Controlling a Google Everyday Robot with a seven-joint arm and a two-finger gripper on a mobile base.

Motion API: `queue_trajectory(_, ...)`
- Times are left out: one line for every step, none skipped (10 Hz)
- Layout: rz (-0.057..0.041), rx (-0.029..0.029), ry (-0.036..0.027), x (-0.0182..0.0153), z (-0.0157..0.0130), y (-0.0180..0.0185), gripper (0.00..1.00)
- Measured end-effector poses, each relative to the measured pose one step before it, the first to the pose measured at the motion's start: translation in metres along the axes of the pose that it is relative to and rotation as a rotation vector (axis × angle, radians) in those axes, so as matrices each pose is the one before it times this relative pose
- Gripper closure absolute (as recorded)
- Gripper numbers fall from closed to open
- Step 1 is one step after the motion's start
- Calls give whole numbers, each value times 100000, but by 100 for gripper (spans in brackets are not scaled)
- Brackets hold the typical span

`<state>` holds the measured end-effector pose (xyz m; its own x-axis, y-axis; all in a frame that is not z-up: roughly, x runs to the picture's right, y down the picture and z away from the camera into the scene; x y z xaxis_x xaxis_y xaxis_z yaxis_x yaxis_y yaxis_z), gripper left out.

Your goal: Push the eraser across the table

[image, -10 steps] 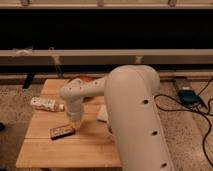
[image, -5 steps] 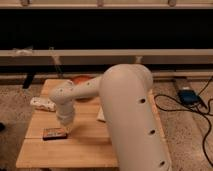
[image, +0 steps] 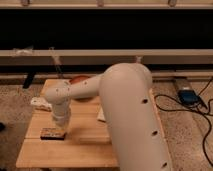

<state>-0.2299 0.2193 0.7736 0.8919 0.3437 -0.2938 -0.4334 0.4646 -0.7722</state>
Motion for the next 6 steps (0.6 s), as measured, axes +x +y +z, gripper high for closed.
queue_trajectory(-83, 1086, -4107, 327, -2632, -1215, 100)
queue_trajectory(-135, 280, -1200, 211, -1011, -536, 100)
queue_trajectory(-657, 684, -3312, 668, -2917, -1228, 100)
queue_trajectory(-985, 587, -2262, 479, -1899, -568, 100)
queue_trajectory(-511, 194, -530, 205, -660, -139, 99)
queue_trajectory(-314, -118, 172, -76, 83, 138, 94)
